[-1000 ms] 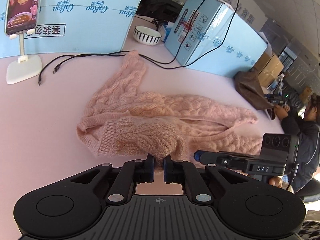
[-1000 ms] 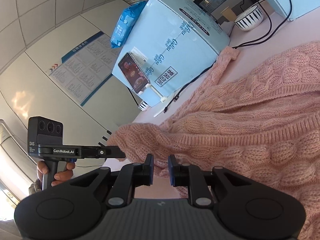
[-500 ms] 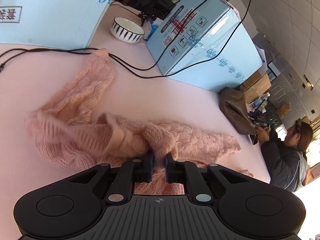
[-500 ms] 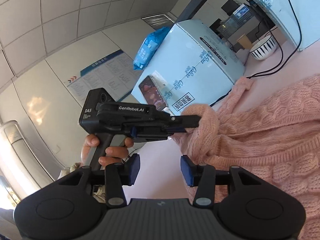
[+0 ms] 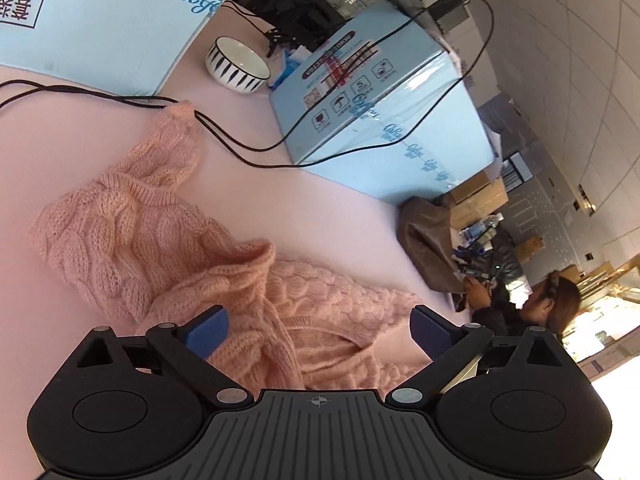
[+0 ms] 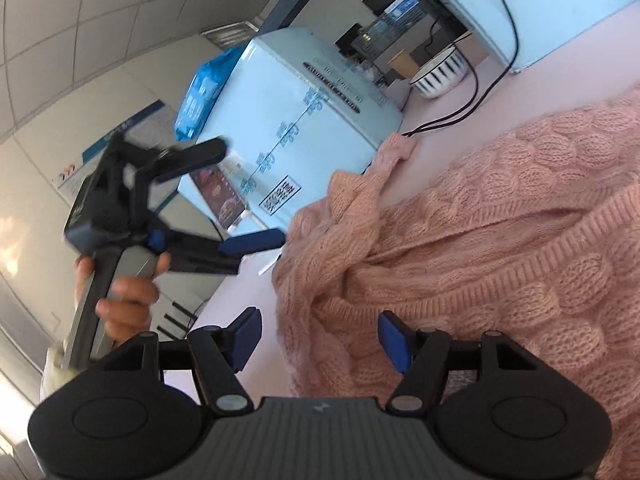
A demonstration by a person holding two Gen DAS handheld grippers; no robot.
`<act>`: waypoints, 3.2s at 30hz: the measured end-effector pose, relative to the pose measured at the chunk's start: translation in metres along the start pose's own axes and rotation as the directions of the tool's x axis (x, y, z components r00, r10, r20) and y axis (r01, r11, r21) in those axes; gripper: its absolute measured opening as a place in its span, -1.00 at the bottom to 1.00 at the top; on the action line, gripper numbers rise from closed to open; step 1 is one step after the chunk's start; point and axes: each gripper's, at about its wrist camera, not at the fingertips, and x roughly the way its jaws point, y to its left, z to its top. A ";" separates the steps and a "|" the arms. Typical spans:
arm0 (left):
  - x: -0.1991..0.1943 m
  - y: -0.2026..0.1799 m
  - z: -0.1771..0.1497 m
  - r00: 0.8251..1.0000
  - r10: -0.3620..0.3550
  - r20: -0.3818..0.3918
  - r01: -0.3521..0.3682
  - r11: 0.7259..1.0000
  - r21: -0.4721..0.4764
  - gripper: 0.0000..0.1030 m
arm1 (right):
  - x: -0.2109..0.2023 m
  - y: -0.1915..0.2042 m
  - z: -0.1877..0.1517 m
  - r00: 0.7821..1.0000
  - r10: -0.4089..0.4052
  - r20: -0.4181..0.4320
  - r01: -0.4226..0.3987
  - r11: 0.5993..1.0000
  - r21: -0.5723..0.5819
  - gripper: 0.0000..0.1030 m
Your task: Fold clothes
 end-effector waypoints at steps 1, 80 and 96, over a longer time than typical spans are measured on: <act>-0.007 0.002 -0.005 1.000 -0.028 0.004 0.028 0.999 -0.025 0.94 | -0.001 -0.001 0.000 1.000 0.001 0.003 -0.001 1.000 0.006 0.25; -0.046 0.036 -0.107 0.772 0.529 0.352 -0.616 0.759 0.212 1.00 | 0.006 0.102 0.010 0.997 -0.073 0.039 0.079 0.973 -0.215 -0.88; 0.033 0.025 -0.068 0.885 0.395 0.248 -0.463 0.806 0.369 -0.43 | -0.060 0.038 -0.032 0.999 0.034 0.042 -0.022 0.960 -0.278 0.29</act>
